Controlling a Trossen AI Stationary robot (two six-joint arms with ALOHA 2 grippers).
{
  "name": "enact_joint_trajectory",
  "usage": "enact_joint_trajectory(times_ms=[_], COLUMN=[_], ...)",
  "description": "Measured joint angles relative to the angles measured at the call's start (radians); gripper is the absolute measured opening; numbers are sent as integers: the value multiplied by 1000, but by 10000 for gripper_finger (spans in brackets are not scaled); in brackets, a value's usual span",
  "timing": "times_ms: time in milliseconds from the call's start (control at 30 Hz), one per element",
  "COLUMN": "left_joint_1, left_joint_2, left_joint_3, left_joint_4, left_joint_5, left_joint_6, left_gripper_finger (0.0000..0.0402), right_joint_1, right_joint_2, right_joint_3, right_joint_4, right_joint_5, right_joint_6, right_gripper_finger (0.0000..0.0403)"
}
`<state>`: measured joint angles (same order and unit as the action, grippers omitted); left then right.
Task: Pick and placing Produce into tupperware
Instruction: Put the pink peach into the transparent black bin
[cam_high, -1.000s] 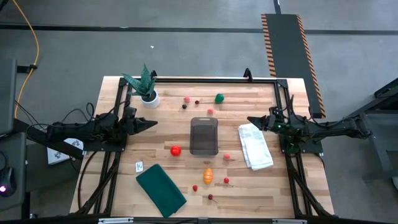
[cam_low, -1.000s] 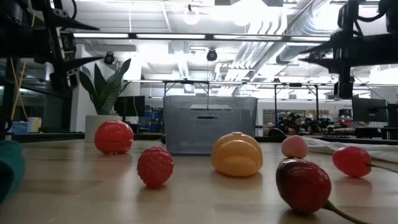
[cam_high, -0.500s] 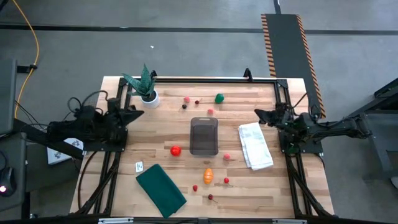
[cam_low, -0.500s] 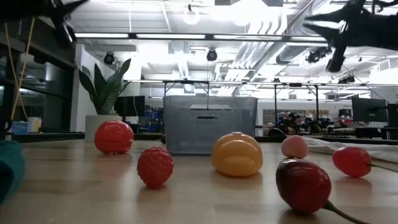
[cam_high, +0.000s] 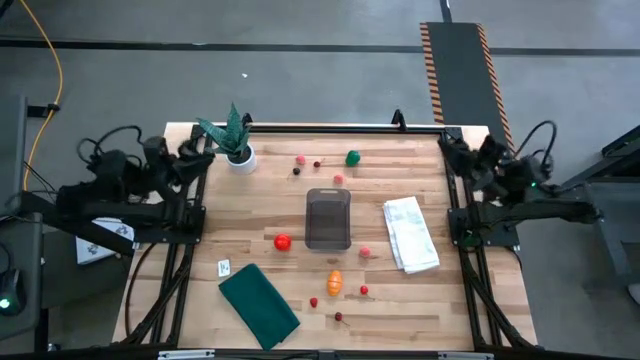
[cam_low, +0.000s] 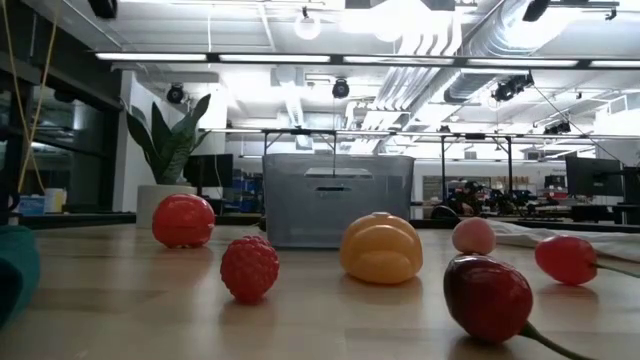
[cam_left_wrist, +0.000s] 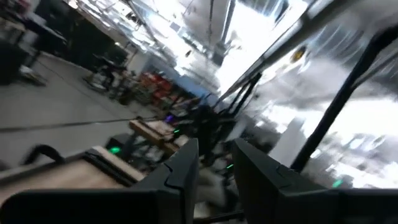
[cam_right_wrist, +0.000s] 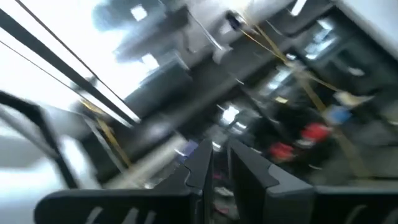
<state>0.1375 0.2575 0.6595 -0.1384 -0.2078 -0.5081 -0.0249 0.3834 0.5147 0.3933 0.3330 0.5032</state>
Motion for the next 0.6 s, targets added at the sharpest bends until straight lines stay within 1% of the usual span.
enact_joint_trajectory(times_ms=[100,200,300,400,500,600], left_joint_1=[0,0,0,0,0,0], left_joint_2=[114,237,354,450,522,578], left_joint_3=[188,388,576,726,835,905], left_joint_4=[-193,-372,-516,-632,-731,-832], left_joint_5=[-62,-111,-133,-135,-145,-147], left_joint_6=[85,169,250,303,322,321], left_gripper_finger=[90,90,90,90,90,90], right_joint_1=[-29,-48,-59,-63,-62,-63], right_joint_2=[41,99,160,214,263,312], right_joint_3=[159,305,425,522,597,660], right_joint_4=[-313,-550,-675,-743,-815,-911], right_joint_5=[9,9,9,10,9,-3], right_joint_6=[-8,-11,-55,-115,-140,-132], right_gripper_finger=[42,42,42,42,42,42])
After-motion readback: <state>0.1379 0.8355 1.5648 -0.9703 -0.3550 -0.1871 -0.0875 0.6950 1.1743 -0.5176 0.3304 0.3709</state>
